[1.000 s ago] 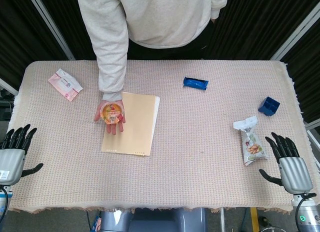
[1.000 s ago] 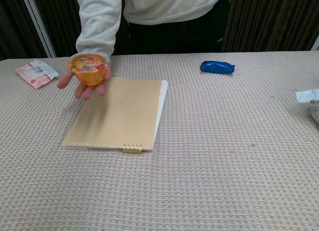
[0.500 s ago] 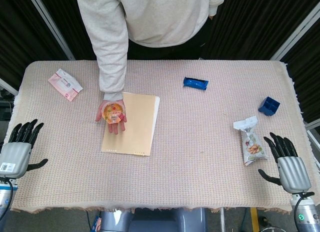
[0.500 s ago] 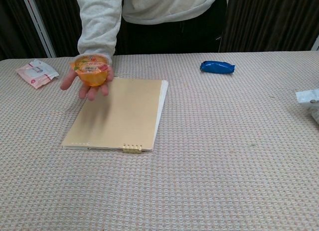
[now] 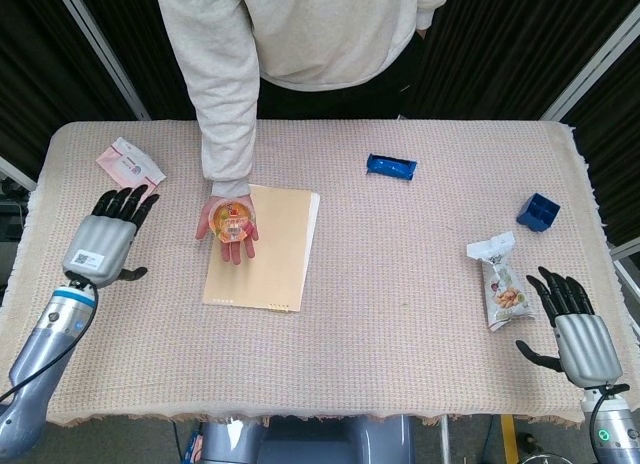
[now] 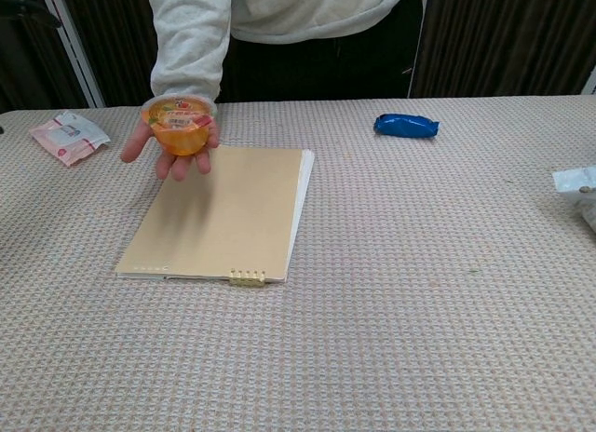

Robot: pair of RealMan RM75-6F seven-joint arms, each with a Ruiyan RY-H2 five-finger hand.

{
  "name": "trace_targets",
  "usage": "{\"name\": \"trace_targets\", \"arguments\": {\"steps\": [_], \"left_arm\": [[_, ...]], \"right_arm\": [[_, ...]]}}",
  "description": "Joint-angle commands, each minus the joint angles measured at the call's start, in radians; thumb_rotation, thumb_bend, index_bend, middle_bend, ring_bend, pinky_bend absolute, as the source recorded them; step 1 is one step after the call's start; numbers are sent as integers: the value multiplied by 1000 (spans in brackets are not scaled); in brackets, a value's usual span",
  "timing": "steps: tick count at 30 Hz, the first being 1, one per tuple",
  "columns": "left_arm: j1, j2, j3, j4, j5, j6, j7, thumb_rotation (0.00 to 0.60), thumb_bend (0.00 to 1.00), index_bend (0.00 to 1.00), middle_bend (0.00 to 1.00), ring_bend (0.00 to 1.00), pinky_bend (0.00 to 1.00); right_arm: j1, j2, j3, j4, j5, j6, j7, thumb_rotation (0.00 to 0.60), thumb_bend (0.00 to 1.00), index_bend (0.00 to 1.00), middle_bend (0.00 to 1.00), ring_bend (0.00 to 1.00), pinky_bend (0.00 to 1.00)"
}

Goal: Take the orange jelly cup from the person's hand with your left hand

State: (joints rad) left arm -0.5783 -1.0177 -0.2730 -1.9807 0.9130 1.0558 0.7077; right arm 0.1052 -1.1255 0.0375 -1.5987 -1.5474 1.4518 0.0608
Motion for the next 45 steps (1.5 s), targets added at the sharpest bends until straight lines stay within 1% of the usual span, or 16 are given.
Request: {"name": "trace_targets", "arguments": {"steps": [1, 2, 3, 7, 11, 15, 21, 27, 29, 31, 34, 38, 40, 43, 44, 45], "left_arm": [[-248, -64, -53, -27, -367, -63, 259, 600, 164, 72, 0, 0, 62], [-292, -84, -53, -17, -435, -63, 294, 600, 170, 73, 0, 0, 61], [-313, -93, -51, -10, -467, -62, 313, 600, 172, 74, 0, 0, 61], [-455, -174, -45, 48, -683, -19, 421, 600, 178, 75, 0, 0, 66], [-544, -256, -48, 120, -803, 25, 462, 600, 178, 76, 0, 0, 63], [-587, -316, -56, 190, -844, 37, 456, 600, 178, 76, 0, 0, 58], [-624, -394, -64, 282, -854, 37, 424, 600, 181, 78, 0, 0, 61], [-651, -439, -50, 344, -826, 78, 422, 600, 183, 89, 0, 0, 73], [-655, -447, -52, 357, -829, 86, 417, 600, 216, 100, 0, 0, 97], [-660, -455, -57, 375, -848, 87, 415, 600, 272, 137, 0, 6, 126], [-667, -471, -67, 402, -860, 96, 404, 600, 361, 245, 44, 72, 205], [-672, -491, -57, 422, -848, 116, 404, 600, 377, 327, 139, 177, 299], [-674, -502, -53, 429, -846, 127, 405, 600, 408, 407, 210, 246, 362], [-672, -515, -58, 436, -828, 141, 384, 600, 509, 617, 400, 397, 484], [-670, -520, -58, 437, -814, 146, 374, 600, 548, 674, 450, 437, 516], [-669, -521, -57, 437, -807, 148, 370, 600, 566, 704, 474, 457, 534]], "right_arm": [[0, 2, -1, 0, 0, -1, 8, 600, 118, 86, 0, 0, 0], [-1, 3, -1, 0, 0, -1, 11, 600, 117, 87, 0, 0, 0], [-1, 4, -2, -1, 0, -2, 12, 600, 117, 86, 0, 0, 0], [-1, 7, -3, -4, 2, -4, 23, 600, 117, 87, 0, 0, 0], [-3, 11, -3, -3, 5, -4, 30, 600, 118, 87, 0, 0, 0], [-5, 15, -3, -4, 7, -2, 40, 600, 117, 87, 0, 0, 0], [-8, 20, -3, -4, 10, -1, 50, 600, 117, 87, 0, 0, 0], [-9, 24, -4, -6, 13, -5, 56, 600, 117, 87, 0, 0, 0], [-9, 25, -5, -7, 13, -6, 56, 600, 117, 87, 0, 0, 0], [-9, 26, -5, -8, 12, -5, 56, 600, 117, 87, 0, 0, 0], [-9, 26, -4, -9, 13, -5, 57, 600, 117, 87, 0, 0, 0], [-8, 27, -3, -8, 16, -8, 59, 600, 117, 88, 0, 0, 0], [-8, 27, -3, -8, 15, -9, 59, 600, 117, 88, 0, 0, 0], [-8, 28, -3, -8, 14, -7, 58, 600, 116, 88, 0, 0, 0], [-8, 27, -3, -8, 14, -7, 58, 600, 117, 88, 0, 0, 0], [-9, 27, -3, -8, 14, -7, 58, 600, 117, 89, 0, 0, 0]]}}
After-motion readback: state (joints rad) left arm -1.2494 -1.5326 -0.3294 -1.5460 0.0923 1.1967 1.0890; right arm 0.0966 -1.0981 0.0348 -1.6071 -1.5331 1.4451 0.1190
